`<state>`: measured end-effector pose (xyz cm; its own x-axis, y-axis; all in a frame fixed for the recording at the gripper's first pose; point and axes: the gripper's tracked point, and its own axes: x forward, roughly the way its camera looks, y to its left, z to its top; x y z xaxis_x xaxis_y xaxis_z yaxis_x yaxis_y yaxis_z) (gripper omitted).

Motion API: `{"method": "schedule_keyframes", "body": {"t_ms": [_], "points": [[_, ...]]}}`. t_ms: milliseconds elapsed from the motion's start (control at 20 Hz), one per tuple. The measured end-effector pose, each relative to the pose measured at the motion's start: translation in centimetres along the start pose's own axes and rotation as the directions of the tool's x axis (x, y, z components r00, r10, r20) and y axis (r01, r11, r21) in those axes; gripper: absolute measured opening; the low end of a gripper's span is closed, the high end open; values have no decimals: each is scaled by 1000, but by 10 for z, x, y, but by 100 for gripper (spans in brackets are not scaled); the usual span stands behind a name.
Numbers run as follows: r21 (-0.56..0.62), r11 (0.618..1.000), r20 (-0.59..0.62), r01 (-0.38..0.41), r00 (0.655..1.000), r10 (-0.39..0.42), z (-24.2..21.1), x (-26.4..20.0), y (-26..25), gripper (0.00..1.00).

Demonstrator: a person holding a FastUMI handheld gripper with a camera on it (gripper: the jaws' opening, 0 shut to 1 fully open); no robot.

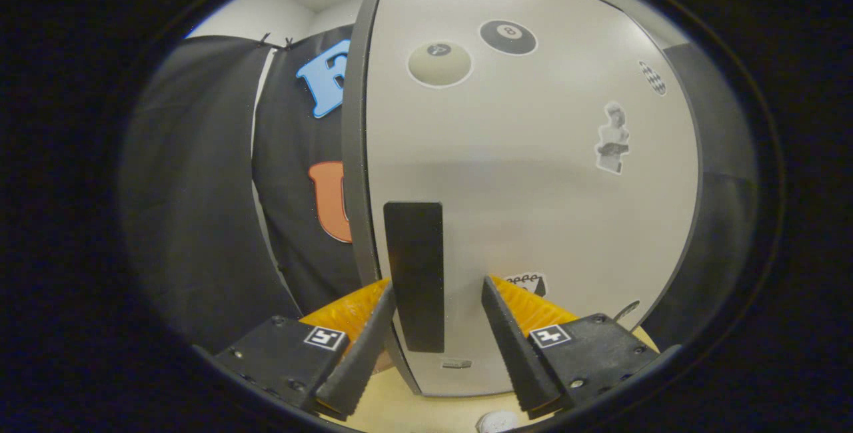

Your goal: Open the shoe cabinet door, grab the shoes and put them into the shoe cabinet, then close the shoe cabinet door.

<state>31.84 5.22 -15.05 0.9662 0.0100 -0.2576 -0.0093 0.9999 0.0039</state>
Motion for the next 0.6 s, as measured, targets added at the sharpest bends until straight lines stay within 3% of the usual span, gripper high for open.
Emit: {"method": "schedule_keyframes", "body": {"t_ms": [100,250,600], "points": [[-16,999,5,-38,999,38,-1,1,10,68],[-71,997,9,-24,1000,24,-2,1,11,41],[-46,996,0,-76,997,76,-5,-10,9,30]]}}
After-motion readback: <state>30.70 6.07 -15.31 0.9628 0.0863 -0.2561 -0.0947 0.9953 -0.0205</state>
